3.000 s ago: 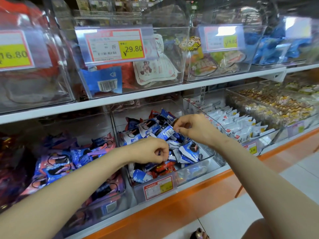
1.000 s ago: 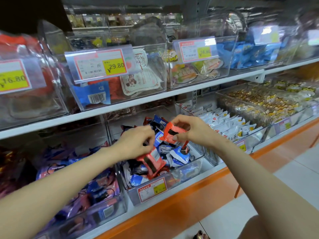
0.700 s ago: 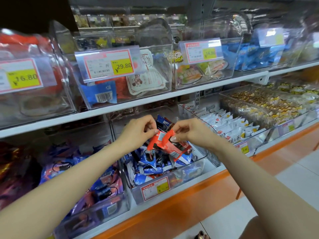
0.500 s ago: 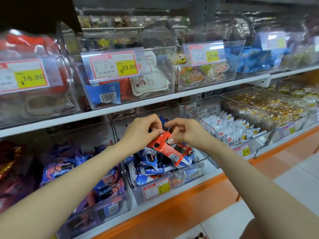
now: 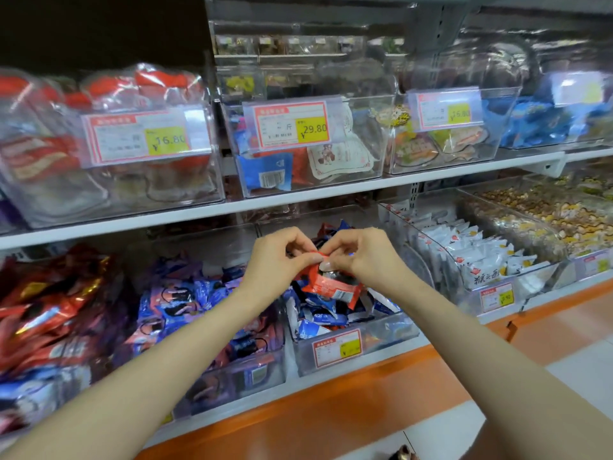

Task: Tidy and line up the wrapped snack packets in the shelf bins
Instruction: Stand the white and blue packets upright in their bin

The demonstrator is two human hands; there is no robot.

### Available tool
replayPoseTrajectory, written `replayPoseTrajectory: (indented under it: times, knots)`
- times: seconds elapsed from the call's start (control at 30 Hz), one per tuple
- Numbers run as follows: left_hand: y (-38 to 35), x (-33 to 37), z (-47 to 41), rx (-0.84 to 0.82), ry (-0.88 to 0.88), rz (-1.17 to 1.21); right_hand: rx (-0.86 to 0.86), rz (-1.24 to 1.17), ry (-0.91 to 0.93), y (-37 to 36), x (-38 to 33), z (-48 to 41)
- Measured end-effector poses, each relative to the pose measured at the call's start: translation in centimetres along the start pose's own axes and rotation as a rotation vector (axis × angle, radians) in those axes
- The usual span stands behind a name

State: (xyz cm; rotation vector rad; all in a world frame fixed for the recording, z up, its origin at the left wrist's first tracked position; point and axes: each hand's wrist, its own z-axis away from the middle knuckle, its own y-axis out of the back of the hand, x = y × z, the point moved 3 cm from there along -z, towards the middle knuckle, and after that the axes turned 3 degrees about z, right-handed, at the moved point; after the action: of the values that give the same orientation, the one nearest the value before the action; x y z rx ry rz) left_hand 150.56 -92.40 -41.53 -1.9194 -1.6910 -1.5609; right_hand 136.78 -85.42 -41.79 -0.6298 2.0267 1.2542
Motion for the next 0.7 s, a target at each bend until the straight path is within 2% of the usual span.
replayPoseTrajectory:
  times: [0.1,0.23,0.37,0.43,0.57,0.63,0.7]
  knots:
    - [0.9,-0.2,0.2,0.041,-0.02,-0.061,0.054,-0.037,0.036,-0.7,-0.5,0.2]
    - [2.4,-0.2,1.5,0.143,-0.037,-0.174,0.028,-0.097,0.126,-1.5,-1.5,0.2]
    - [5.8,-0.6,3.0,0.27,-0.005,-0.179,0.124,-0.161,0.086,-0.5,-0.7,-0.4]
    - [7.6,-1.2,3.7,0.317,0.029,-0.15,-0.012,0.107,0.07,-0.9,0.7,-0.8]
    - [9.6,-2.2,4.8,0.395,0.07,-0.074,-0.518,0.721,0.095,-5.4,2.8,-0.7]
    - [9.6,-2.5,5.1,0.399,0.08,-0.049,-0.625,0.927,0.12,-7.7,3.5,-0.5]
    - [9.5,-2.8,5.3,0.393,0.085,-0.035,-0.635,1.022,0.171,-9.1,3.5,-0.5]
